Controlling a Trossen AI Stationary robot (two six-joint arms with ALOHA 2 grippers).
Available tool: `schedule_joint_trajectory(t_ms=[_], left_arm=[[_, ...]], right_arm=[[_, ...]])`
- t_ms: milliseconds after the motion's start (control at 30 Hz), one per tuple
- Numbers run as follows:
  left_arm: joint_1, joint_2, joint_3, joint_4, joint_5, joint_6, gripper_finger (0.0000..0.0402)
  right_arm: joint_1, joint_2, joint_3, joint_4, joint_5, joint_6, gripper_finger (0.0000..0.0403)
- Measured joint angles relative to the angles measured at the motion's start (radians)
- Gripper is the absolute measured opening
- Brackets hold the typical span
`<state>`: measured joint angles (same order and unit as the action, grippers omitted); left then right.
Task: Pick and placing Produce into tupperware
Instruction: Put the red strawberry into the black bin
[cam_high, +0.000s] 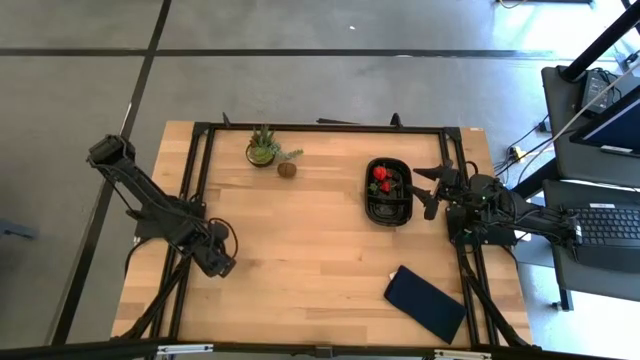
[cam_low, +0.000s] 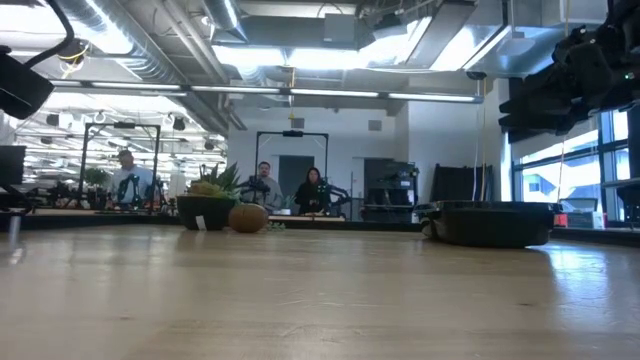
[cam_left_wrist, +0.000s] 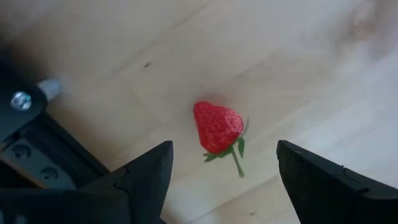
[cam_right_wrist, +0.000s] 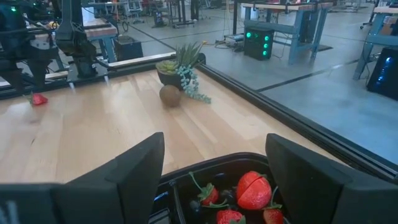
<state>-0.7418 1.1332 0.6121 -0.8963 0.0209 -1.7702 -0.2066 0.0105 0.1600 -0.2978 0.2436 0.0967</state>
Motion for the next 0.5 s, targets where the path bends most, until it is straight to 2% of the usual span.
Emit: schedule_joint_trajectory(t_ms=[267, 500], left_arm=[[0.000, 0.000, 0.000, -0.004, 0.000, -0.121, 0.0274], [0.000, 0.022, 0.000, -0.004, 0.051, -0.183, 0.0273]], right_arm=[[0.000, 0.000, 0.000, -0.014, 0.000, 0.000, 0.0282], [0.000, 0.000, 0.000, -0.023, 0.000, 0.003, 0.0282]])
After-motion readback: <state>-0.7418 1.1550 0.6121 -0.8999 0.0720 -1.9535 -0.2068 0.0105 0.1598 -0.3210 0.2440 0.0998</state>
